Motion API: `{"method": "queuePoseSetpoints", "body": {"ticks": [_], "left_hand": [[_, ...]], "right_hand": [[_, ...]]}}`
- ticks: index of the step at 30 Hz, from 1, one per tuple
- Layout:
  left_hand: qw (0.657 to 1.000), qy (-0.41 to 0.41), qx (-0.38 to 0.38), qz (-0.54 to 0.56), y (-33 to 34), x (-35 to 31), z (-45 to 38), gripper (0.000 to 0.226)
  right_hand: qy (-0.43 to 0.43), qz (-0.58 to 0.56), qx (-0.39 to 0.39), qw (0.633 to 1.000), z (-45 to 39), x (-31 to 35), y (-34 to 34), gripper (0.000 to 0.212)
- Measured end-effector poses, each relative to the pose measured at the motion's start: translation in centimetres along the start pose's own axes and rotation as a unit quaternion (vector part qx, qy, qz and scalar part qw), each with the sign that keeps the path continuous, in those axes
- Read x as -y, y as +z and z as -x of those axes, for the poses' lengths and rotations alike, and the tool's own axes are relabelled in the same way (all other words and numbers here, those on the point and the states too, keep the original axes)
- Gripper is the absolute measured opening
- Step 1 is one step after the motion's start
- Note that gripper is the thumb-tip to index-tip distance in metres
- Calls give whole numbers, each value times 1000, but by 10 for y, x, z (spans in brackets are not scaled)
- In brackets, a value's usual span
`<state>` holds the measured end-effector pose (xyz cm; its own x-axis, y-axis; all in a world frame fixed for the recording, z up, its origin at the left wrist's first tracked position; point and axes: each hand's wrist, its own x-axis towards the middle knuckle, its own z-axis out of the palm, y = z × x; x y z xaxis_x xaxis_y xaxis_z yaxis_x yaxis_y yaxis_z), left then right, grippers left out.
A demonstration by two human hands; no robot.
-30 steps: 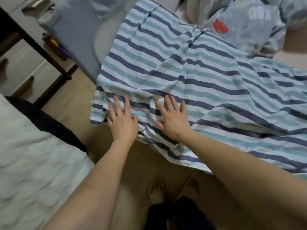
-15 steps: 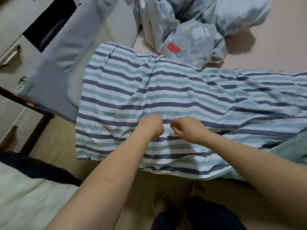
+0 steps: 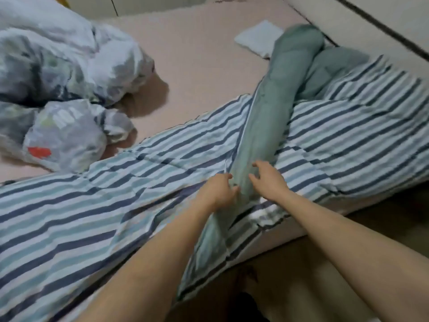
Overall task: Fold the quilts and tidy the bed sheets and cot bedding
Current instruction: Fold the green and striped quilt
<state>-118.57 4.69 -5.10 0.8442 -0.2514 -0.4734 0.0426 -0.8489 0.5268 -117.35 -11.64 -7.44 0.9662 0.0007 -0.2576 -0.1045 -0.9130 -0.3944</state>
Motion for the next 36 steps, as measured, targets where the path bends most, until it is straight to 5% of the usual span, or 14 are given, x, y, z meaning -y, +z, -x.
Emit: {"method": "queuePoseSetpoints", "body": {"ticks": [5,8,11,13,16,19,22,25,27,32,36], "left_hand": [[988,-104,-74,90,41,-69,-104,82],[948,-192,-52,248,38,-82,-134,60],[983,-25,-22,183,35,-113,-134,14],[991,121,10,57,43,-140,-132,12],[957,220,139,-131,74,-156,-127,22],[924,191,248,-221,88,-142,-140,56],[955,169,179,-167,89,-132,-165,23],[997,62,30,24,92,-147,-187,29],[987,-10,-36,157,88,-169,-200,31],[979,-33,44,197,71,-196,-234,16],[973,136,117,147,86,-204,-221,9]], "right_hand": [[54,-150,-14,987,-57,-98,-36,33],[74,-195,1,978,-83,-126,-50,40],[87,-289,-20,953,-105,-137,-68,56],[96,-350,-49,930,-119,-144,-86,80],[120,-244,17,962,-124,-159,-95,99],[160,-101,-22,982,-117,-193,-89,11],[315,-134,-136,930,-98,-247,-96,22],[328,-133,-61,933,-75,-268,-104,19],[284,-161,-13,945,-79,-253,-107,28],[188,-197,-58,961,-132,-203,-113,43],[177,-76,15,981,-174,-184,-98,83]]}}
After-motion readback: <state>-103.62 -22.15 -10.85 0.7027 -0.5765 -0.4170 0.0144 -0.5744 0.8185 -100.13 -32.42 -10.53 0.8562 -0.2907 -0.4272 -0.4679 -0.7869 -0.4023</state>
